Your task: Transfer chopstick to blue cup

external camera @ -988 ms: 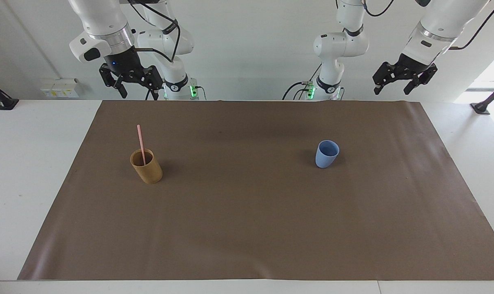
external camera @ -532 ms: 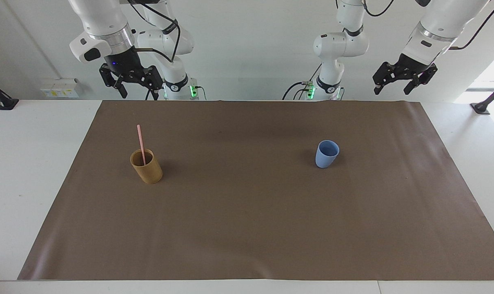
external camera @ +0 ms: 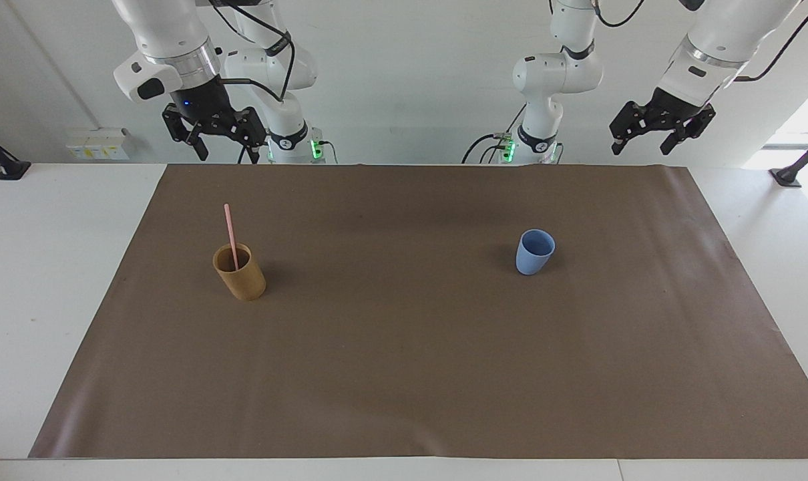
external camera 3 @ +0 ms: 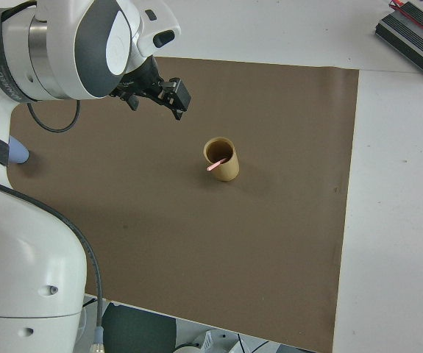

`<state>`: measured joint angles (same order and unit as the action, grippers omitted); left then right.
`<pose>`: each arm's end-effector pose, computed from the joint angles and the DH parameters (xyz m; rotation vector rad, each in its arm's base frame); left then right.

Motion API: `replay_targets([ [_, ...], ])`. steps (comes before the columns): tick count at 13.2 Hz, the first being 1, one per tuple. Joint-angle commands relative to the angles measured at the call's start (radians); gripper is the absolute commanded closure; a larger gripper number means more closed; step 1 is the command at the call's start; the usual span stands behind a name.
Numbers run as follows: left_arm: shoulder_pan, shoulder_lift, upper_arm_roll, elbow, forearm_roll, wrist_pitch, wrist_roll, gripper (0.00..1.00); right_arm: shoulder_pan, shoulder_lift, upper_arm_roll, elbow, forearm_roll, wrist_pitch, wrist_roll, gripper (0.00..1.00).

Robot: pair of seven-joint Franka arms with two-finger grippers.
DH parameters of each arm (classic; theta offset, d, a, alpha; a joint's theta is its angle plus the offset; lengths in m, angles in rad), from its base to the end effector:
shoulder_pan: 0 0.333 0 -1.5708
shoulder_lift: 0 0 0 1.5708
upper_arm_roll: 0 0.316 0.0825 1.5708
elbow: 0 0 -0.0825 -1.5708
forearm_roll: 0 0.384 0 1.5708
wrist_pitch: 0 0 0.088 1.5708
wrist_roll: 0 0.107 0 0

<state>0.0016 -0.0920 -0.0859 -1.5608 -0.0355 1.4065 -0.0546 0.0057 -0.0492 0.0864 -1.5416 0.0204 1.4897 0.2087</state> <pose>0.5056 -0.0494 0.6640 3.1166 -0.0527 -0.1004 0.5284 0.0525 0.6577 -3.1209 0.1798 0.0082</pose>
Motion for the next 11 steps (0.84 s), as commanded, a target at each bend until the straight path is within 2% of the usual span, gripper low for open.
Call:
replay_targets([
  [1, 0.008, -0.022, -0.002, -0.018, -0.006, -0.004, -0.004, 0.00, -0.016, -0.021, 0.001, -0.026, 0.019, 0.009, -0.026, 0.00],
  [11, 0.008, -0.022, -0.002, -0.018, -0.006, -0.004, -0.004, 0.00, -0.026, -0.021, 0.001, -0.026, 0.007, 0.015, -0.066, 0.00],
])
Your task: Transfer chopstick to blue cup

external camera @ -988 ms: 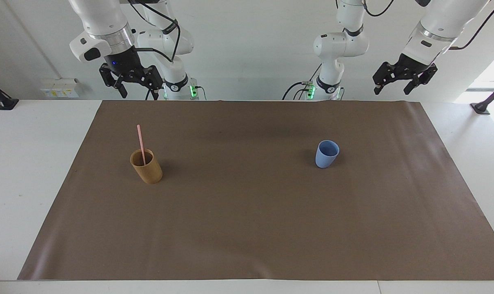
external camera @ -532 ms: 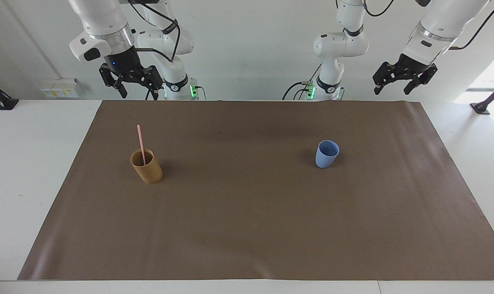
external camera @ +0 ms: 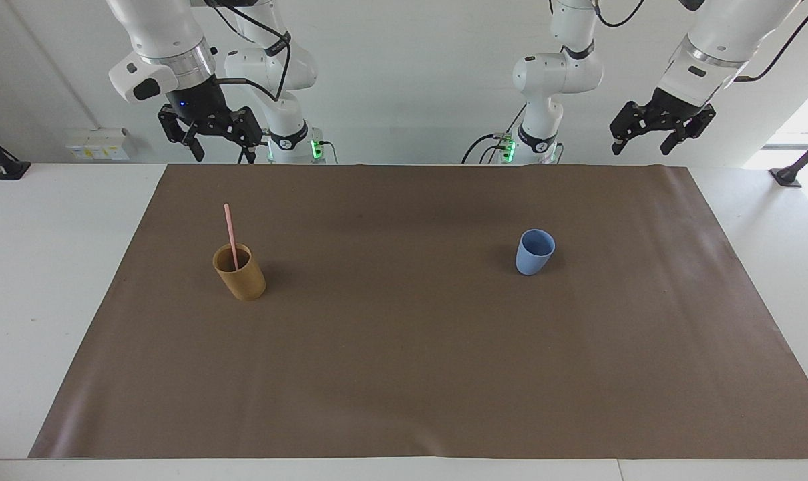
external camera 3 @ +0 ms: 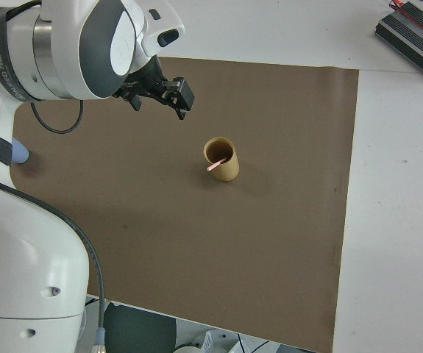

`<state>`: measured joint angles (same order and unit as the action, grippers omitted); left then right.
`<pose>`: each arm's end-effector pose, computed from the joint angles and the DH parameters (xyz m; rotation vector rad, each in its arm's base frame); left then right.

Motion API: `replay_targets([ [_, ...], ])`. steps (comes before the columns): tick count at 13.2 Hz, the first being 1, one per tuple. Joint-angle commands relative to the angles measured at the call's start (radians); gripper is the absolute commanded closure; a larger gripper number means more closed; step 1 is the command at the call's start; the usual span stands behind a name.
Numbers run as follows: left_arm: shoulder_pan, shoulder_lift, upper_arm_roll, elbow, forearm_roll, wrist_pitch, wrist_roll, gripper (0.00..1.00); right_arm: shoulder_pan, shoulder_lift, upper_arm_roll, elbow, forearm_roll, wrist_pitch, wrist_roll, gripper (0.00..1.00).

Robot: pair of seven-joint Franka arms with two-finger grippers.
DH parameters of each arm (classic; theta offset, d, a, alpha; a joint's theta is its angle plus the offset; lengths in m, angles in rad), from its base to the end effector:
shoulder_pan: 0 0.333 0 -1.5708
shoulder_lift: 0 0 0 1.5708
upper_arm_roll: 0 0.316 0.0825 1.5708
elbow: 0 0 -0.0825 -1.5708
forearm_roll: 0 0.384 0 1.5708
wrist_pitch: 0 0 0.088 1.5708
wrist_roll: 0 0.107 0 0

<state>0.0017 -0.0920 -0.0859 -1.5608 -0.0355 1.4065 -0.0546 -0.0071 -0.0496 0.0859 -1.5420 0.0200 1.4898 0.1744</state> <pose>0.5056 -0.0494 0.6640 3.1166 -0.0525 -0.1004 0.5289 0.0454 0.6577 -3.1229 0.1471 0.0074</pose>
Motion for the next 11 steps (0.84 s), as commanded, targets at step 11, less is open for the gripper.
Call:
replay_targets([
  [11, -0.011, -0.035, -0.006, -0.355, -0.030, 0.378, -0.010, 0.00, -0.013, -0.021, 0.002, -0.026, 0.005, 0.015, -0.032, 0.00],
])
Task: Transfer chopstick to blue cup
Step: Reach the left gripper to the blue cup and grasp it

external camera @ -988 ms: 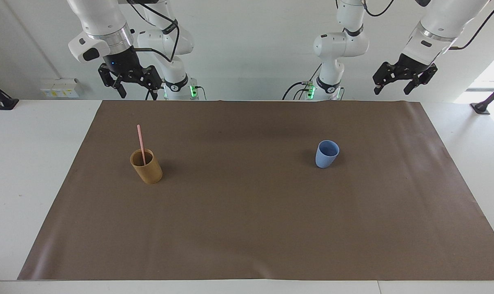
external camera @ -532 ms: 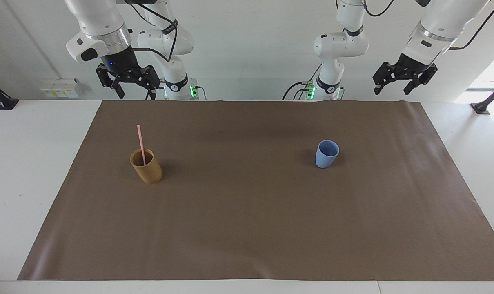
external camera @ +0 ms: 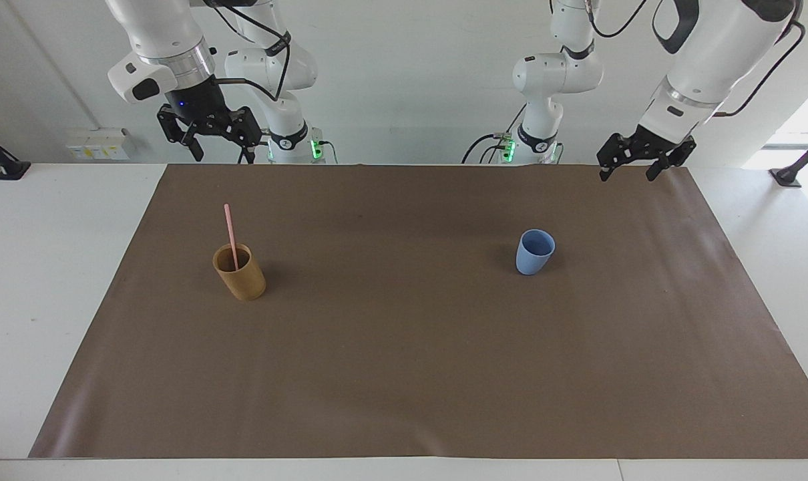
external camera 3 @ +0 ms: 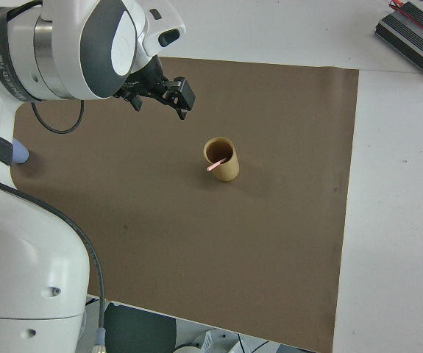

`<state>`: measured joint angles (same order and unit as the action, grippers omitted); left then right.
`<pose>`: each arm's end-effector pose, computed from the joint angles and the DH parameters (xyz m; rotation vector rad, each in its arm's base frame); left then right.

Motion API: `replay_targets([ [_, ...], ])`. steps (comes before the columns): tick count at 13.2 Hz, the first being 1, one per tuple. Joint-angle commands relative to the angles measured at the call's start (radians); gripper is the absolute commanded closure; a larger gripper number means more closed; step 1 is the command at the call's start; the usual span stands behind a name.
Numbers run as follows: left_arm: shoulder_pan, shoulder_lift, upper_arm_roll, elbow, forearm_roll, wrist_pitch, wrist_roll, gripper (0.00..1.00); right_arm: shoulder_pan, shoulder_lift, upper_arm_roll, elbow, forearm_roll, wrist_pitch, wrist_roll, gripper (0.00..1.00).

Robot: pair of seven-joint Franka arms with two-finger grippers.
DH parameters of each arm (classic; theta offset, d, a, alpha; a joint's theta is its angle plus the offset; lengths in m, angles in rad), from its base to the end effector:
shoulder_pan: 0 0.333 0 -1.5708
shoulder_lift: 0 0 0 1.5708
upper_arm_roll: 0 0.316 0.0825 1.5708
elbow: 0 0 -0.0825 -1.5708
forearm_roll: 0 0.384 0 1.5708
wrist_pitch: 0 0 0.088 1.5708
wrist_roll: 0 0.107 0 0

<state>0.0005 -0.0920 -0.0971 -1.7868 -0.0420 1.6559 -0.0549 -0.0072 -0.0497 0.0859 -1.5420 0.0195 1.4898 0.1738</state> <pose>0.5252 -0.0571 0.5791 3.1106 -0.0571 -0.0648 0.5289 0.0453 0.6578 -3.1234 0.1464 0.0072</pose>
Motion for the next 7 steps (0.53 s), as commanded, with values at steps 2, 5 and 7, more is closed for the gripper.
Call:
replay_targets([
  [2, -0.028, -0.022, 0.002, -0.192, -0.030, 0.215, -0.011, 0.00, -0.013, -0.021, 0.002, -0.026, 0.007, 0.015, -0.031, 0.00],
  [5, -0.076, -0.003, 0.002, -0.290, -0.029, 0.333, -0.074, 0.00, -0.019, -0.021, 0.002, -0.029, 0.005, 0.013, -0.034, 0.00],
  [7, -0.105, 0.012, 0.002, -0.331, -0.030, 0.390, -0.103, 0.00, -0.019, -0.022, 0.002, -0.032, 0.007, 0.015, -0.034, 0.00],
])
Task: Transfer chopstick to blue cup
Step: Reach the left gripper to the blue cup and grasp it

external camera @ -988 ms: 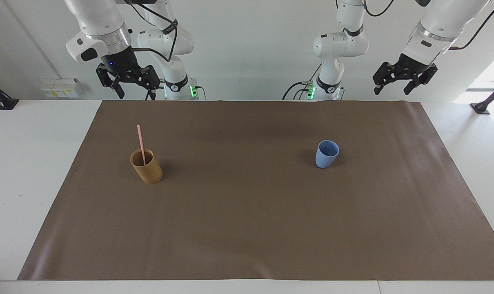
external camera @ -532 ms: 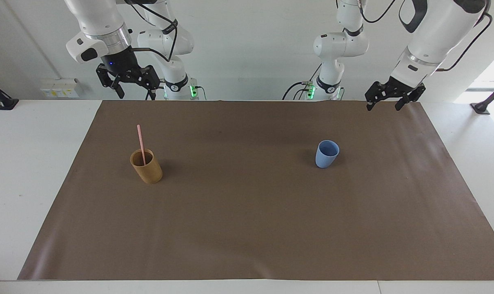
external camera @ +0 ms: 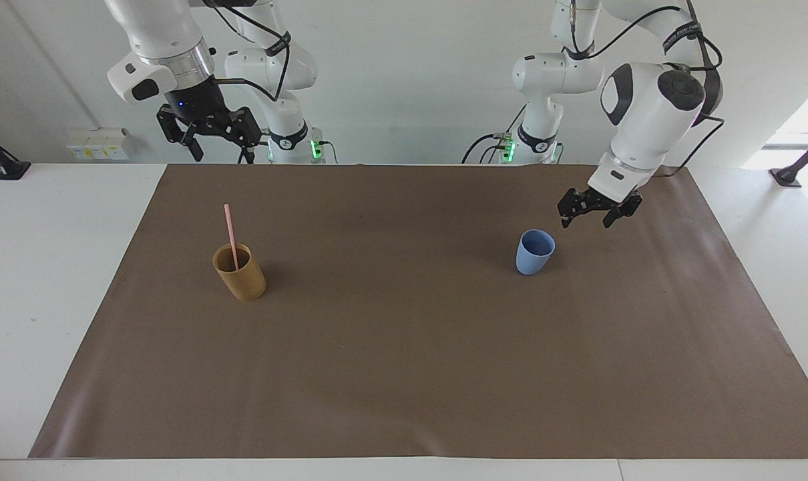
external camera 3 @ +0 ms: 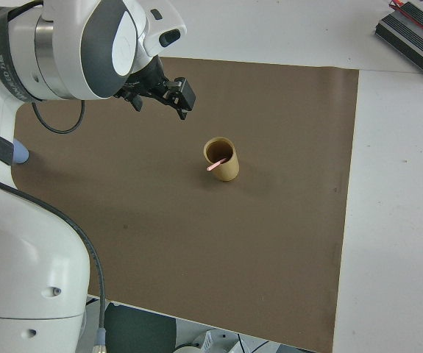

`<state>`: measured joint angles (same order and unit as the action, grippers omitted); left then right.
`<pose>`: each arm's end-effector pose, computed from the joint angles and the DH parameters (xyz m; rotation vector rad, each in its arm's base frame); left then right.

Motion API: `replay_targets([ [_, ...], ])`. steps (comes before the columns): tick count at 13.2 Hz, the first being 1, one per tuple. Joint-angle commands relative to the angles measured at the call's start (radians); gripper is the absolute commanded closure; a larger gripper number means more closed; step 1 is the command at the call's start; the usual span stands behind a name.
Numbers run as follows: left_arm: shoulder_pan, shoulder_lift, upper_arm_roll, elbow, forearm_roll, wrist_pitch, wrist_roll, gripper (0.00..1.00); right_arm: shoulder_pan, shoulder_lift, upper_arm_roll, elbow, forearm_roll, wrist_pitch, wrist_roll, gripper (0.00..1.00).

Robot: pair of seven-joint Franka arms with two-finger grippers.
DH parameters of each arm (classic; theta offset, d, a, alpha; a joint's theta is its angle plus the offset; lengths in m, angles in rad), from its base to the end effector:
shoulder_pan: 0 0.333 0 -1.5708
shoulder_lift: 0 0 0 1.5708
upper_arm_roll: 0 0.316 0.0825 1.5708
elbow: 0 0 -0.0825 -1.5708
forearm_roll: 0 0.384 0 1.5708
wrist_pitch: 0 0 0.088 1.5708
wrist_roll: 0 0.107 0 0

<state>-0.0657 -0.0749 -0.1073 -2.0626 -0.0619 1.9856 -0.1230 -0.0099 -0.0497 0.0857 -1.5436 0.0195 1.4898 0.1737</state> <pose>0.5223 -0.0961 0.4669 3.0936 -0.0382 -0.0148 0.5291 0.0437 0.6570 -3.1234 0.1508 0.0096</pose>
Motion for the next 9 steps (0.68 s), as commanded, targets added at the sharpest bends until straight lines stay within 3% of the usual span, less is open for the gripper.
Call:
replay_targets([
  [1, -0.045, 0.009, 0.012, -0.065, -0.010, 0.065, -0.035, 0.00, -0.016, -0.022, 0.002, -0.030, 0.005, 0.013, -0.034, 0.00],
  [5, -0.072, 0.098, 0.014, -0.073, -0.010, 0.119, -0.026, 0.00, -0.016, -0.022, 0.002, -0.032, 0.007, 0.013, -0.034, 0.00],
  [9, -0.063, 0.098, 0.014, -0.083, -0.010, 0.127, -0.010, 0.00, -0.016, -0.025, 0.002, -0.032, 0.007, 0.013, -0.034, 0.00],
])
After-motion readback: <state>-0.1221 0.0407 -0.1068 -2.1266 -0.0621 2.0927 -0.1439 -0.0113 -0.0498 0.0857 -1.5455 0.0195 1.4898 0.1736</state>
